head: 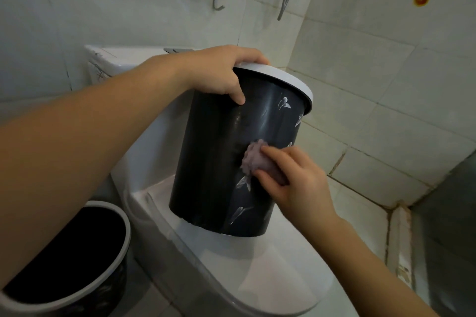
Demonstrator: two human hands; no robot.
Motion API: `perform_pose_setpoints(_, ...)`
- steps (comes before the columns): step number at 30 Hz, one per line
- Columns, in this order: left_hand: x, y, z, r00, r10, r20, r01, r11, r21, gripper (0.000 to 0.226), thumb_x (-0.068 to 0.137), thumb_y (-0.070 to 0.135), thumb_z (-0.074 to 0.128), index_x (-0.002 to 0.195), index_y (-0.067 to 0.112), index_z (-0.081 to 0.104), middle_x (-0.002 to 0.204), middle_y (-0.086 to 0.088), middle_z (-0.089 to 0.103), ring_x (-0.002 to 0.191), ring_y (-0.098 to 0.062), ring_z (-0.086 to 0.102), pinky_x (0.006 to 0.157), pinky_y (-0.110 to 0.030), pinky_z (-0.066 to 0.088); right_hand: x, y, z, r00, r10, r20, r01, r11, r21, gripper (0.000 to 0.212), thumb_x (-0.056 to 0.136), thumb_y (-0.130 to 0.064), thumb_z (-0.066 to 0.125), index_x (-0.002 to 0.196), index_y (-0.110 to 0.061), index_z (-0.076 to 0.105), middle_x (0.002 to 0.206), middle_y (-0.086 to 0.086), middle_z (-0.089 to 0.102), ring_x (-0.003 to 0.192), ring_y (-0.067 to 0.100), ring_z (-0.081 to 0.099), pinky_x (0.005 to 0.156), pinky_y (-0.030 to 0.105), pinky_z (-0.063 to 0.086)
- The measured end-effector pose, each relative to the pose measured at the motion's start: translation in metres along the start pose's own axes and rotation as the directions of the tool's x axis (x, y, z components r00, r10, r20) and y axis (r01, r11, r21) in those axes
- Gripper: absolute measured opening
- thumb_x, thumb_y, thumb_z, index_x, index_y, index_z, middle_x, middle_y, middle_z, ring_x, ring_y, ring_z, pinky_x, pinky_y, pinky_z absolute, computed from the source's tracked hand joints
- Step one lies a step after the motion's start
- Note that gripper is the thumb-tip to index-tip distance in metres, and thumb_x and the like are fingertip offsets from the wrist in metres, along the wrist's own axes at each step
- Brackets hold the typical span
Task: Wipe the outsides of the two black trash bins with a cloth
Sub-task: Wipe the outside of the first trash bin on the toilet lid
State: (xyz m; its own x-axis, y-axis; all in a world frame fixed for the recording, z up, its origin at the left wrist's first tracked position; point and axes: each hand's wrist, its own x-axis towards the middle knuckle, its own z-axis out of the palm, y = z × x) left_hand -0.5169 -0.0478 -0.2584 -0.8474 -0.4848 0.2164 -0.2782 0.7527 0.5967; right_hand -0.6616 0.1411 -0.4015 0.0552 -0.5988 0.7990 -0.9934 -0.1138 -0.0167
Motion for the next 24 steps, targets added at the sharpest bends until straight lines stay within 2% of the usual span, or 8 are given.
perform_pose_setpoints(2,0.001,-0.001,0.000,1.000,-0.003,0.002,0.003,1.000,-0.004,0.067,0.074,0.004,0.078,0.109,0.055,0.054,0.113,0.013,0.063,0.107,-0.016,0.062,0.094,-0.040,0.053,0.008,0.000,-0.001,0.996,0.076,-0.042,-0.075,0.997,0.024,0.041,0.088,-0.037,0.066,0.117,-0.009,0.070,0.092,0.006,0.064,0.075,0.021,0.060,0.064,0.032,0.054)
perform_pose_setpoints(4,0.001,-0.001,0.000,1.000,0.000,0.010,0.000,1.000,-0.009,0.067,0.074,0.003,0.078,0.105,0.058,0.054,0.111,0.014,0.063,0.107,-0.017,0.062,0.094,-0.040,0.053,0.008,-0.001,-0.001,0.996,0.085,-0.035,-0.083,0.995,0.050,0.042,0.088,-0.039,0.065,0.116,-0.009,0.069,0.093,0.005,0.065,0.077,0.020,0.061,0.066,0.031,0.054)
perform_pose_setpoints(9,0.004,-0.001,0.000,1.000,0.006,0.015,-0.006,1.000,-0.013,0.066,0.075,0.002,0.077,0.113,0.050,0.055,0.108,0.015,0.063,0.105,-0.016,0.062,0.088,-0.034,0.053,-0.010,0.001,0.000,0.995,-0.052,0.082,0.044,0.994,0.104,0.038,0.091,-0.037,0.067,0.117,-0.009,0.071,0.095,0.004,0.065,0.081,0.016,0.061,0.068,0.031,0.056)
perform_pose_setpoints(16,0.007,-0.003,0.001,1.000,0.010,0.008,-0.010,1.000,-0.015,0.066,0.073,0.001,0.078,0.110,0.051,0.056,0.110,0.013,0.065,0.105,-0.016,0.064,0.090,-0.035,0.054,0.000,0.002,0.000,0.993,0.108,-0.058,-0.102,0.991,0.086,0.037,0.089,-0.035,0.066,0.116,-0.010,0.071,0.091,0.003,0.063,0.076,0.017,0.058,0.065,0.028,0.052)
perform_pose_setpoints(19,0.008,-0.004,0.001,1.000,0.006,-0.006,-0.006,1.000,-0.009,0.067,0.073,0.001,0.077,0.113,0.049,0.055,0.115,0.010,0.064,0.108,-0.017,0.062,0.094,-0.035,0.052,-0.011,0.000,0.000,0.996,-0.061,0.068,0.054,0.994,0.092,0.035,0.091,-0.033,0.068,0.117,-0.011,0.071,0.094,0.004,0.063,0.079,0.018,0.059,0.067,0.031,0.054)
perform_pose_setpoints(21,0.009,-0.005,0.000,1.000,-0.001,-0.003,0.001,1.000,-0.006,0.067,0.074,0.003,0.078,0.116,0.049,0.054,0.117,0.010,0.063,0.109,-0.017,0.061,0.093,-0.035,0.052,-0.023,-0.001,-0.002,0.963,-0.191,0.189,0.174,0.979,0.101,0.035,0.093,-0.034,0.067,0.120,-0.012,0.070,0.096,0.005,0.063,0.081,0.018,0.059,0.066,0.032,0.055)
perform_pose_setpoints(24,0.009,-0.004,0.000,1.000,-0.006,0.008,0.006,1.000,-0.006,0.067,0.075,0.004,0.078,0.118,0.049,0.055,0.116,0.012,0.063,0.108,-0.016,0.061,0.089,-0.033,0.052,-0.031,0.000,-0.006,0.928,-0.269,0.257,0.255,0.963,0.088,0.036,0.095,-0.037,0.064,0.122,-0.014,0.069,0.097,0.004,0.063,0.083,0.016,0.058,0.066,0.028,0.055)
